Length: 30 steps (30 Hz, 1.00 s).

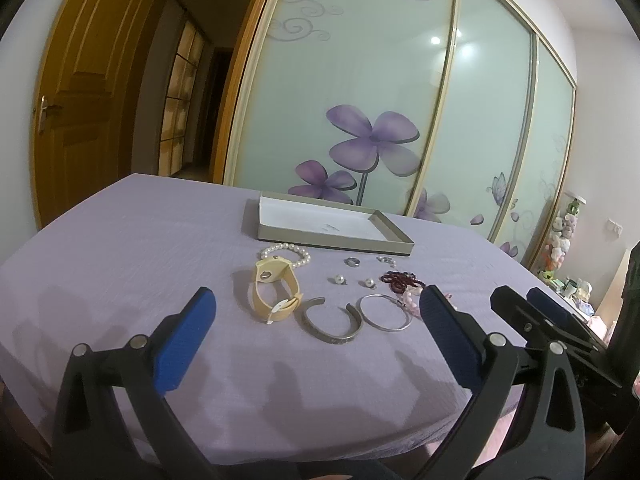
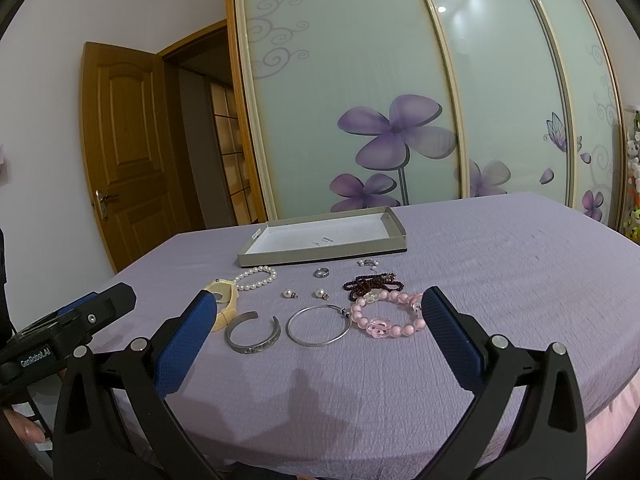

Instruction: Organize jewelry

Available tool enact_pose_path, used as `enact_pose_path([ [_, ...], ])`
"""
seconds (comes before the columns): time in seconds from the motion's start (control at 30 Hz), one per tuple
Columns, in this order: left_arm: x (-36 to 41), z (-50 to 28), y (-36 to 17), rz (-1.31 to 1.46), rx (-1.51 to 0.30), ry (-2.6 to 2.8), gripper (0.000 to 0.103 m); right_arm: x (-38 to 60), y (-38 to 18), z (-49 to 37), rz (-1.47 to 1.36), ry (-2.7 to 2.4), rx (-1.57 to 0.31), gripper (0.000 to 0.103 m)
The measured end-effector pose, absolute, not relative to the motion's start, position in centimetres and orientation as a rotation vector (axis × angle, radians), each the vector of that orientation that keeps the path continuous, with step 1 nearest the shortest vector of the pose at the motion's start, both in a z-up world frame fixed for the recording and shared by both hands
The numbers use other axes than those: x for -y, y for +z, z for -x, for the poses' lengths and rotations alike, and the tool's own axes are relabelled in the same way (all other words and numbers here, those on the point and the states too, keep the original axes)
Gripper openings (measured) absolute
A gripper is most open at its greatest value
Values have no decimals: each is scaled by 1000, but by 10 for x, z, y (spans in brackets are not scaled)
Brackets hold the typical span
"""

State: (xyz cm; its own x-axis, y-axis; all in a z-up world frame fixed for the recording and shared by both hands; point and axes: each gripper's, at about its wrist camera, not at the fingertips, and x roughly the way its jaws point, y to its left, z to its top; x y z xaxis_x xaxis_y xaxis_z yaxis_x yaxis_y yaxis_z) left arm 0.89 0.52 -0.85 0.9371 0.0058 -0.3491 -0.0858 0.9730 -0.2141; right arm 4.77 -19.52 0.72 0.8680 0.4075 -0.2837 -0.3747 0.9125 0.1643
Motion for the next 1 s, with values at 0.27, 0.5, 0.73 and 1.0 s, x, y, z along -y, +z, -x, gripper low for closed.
enact_pose_path([
  [0.27, -9, -3, -8, 230, -353, 47, 101, 195, 7, -49, -106, 410, -319, 102],
  [0.5, -9, -4, -6, 233, -356, 46, 101, 196, 7, -47, -106, 410, -319, 102],
  [0.73, -8, -3, -4, 235, -356, 49, 101, 196, 7, -47, -107, 410, -318, 102],
  [1.0, -7, -5, -5, 232, -355, 50, 101, 196, 7, -47, -108, 410, -318, 102],
])
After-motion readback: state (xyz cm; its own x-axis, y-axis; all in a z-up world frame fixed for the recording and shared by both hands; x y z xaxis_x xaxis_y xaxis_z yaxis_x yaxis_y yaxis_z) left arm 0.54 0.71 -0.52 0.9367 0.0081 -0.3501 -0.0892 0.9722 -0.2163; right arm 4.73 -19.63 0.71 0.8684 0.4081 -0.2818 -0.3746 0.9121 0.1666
